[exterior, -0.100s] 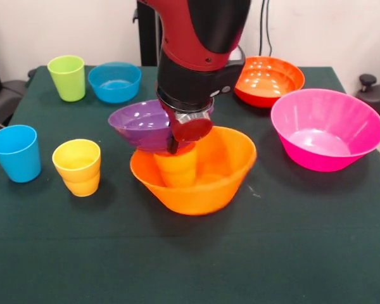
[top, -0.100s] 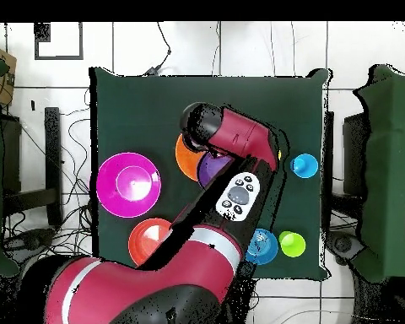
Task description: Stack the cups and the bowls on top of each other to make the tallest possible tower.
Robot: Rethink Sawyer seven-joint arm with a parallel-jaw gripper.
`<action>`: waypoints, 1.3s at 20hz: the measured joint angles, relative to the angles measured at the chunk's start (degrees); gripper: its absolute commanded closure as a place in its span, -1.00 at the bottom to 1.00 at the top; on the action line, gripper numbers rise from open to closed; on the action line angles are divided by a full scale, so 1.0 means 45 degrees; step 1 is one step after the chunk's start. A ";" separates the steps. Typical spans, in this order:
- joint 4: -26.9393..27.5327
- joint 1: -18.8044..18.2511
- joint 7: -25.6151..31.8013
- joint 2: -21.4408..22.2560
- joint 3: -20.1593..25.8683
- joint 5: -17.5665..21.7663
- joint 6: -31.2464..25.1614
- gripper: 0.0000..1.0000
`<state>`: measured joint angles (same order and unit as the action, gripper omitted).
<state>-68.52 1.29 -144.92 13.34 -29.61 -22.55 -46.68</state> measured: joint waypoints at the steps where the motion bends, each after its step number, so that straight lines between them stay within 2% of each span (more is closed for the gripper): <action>1: 0.0000 0.0001 0.0000 0.0000 0.0006 0.0090 0.0001 1.00; 6: -0.0002 0.0117 0.0000 0.0013 0.0010 0.0716 0.0009 1.00; 18: 0.0000 0.0238 0.0000 0.0061 0.0024 0.1478 0.0011 1.00; 26: 0.0002 0.1255 0.0000 0.0120 -0.0749 0.2597 0.0011 1.00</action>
<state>-68.51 6.94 -144.92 13.88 -32.98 -10.87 -46.63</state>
